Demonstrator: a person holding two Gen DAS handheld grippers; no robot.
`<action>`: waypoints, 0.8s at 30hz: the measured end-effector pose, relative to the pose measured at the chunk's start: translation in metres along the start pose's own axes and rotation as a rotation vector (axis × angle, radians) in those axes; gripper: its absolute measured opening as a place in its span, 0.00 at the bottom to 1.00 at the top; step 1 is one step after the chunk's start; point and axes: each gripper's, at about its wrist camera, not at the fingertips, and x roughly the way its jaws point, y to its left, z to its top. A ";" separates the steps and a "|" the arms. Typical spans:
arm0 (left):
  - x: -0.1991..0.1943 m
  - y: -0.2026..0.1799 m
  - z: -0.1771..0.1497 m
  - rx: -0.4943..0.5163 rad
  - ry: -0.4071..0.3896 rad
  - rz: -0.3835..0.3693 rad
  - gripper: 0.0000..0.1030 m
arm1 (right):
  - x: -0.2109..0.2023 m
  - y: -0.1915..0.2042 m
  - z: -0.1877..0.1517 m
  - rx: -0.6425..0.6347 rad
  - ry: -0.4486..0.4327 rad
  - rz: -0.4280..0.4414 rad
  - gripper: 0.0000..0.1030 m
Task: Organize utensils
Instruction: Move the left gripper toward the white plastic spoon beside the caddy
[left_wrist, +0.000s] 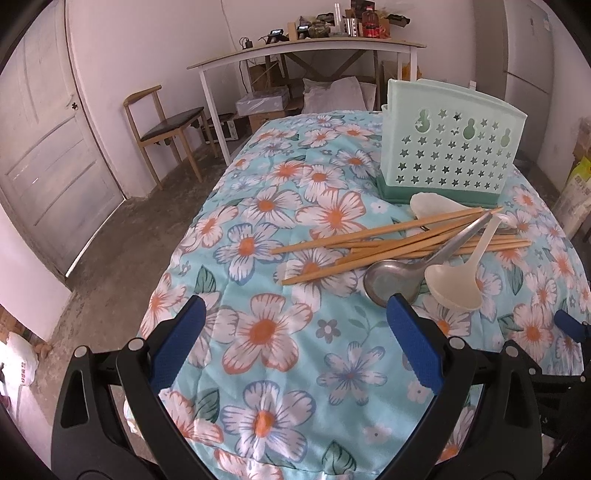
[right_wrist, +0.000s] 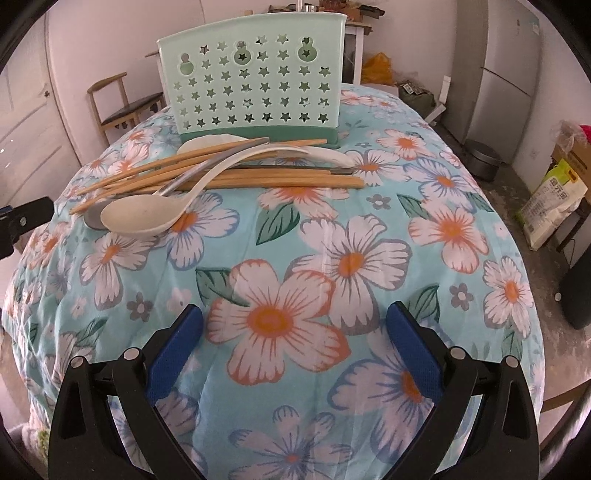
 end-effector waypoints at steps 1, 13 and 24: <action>0.000 0.000 0.000 -0.001 -0.002 -0.002 0.92 | 0.000 -0.001 0.000 -0.001 0.003 0.007 0.94; -0.011 -0.001 0.006 -0.021 -0.046 -0.017 0.92 | -0.001 -0.003 -0.001 -0.012 0.006 0.026 0.94; -0.038 0.006 0.012 -0.044 -0.099 -0.028 0.92 | -0.001 -0.004 -0.002 -0.018 -0.004 0.040 0.94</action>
